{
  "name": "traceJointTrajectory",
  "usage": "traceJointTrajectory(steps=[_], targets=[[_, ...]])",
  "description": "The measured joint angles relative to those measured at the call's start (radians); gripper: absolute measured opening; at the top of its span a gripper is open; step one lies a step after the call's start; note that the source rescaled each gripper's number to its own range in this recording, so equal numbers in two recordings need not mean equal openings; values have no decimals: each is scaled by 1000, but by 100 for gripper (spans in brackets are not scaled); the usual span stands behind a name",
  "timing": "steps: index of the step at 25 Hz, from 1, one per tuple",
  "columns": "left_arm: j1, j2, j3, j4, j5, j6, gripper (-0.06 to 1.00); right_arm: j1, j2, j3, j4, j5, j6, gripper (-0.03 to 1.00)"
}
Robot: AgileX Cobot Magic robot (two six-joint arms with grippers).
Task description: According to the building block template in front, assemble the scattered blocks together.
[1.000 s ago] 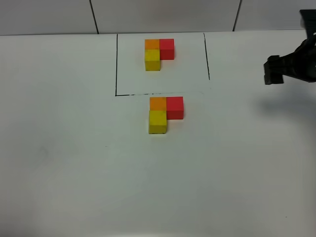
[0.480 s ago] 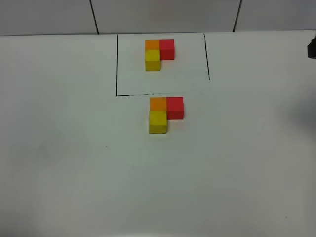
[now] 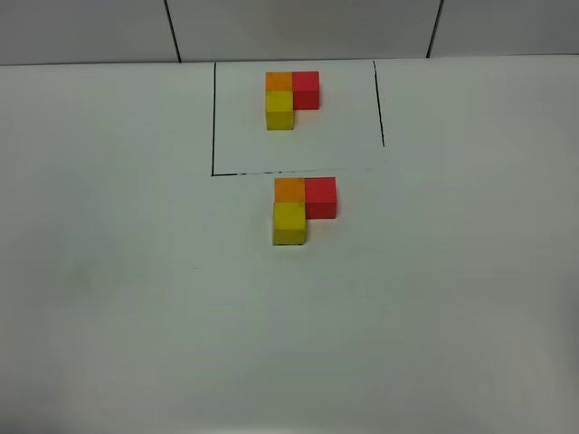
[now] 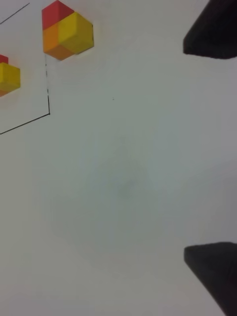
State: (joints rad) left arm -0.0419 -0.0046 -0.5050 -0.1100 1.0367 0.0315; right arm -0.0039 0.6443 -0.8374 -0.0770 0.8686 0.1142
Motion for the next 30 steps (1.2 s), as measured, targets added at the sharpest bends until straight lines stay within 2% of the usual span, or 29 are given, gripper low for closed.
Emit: traceJointTrajectory(steps=[9, 15, 18, 22, 25, 30], targets=[[0, 0, 0, 0, 0, 0, 69, 0, -475, 149, -3, 188, 50, 87], [0, 0, 0, 0, 0, 0, 69, 0, -593, 154, -7, 292, 61, 87], [0, 0, 0, 0, 0, 0, 69, 0, -594, 189, -7, 289, 61, 87], [0, 0, 0, 0, 0, 0, 69, 0, -594, 259, -7, 237, 53, 87], [0, 0, 0, 0, 0, 0, 69, 0, -594, 313, -7, 200, 22, 87], [0, 0, 0, 0, 0, 0, 69, 0, -593, 338, 18, 196, -35, 83]])
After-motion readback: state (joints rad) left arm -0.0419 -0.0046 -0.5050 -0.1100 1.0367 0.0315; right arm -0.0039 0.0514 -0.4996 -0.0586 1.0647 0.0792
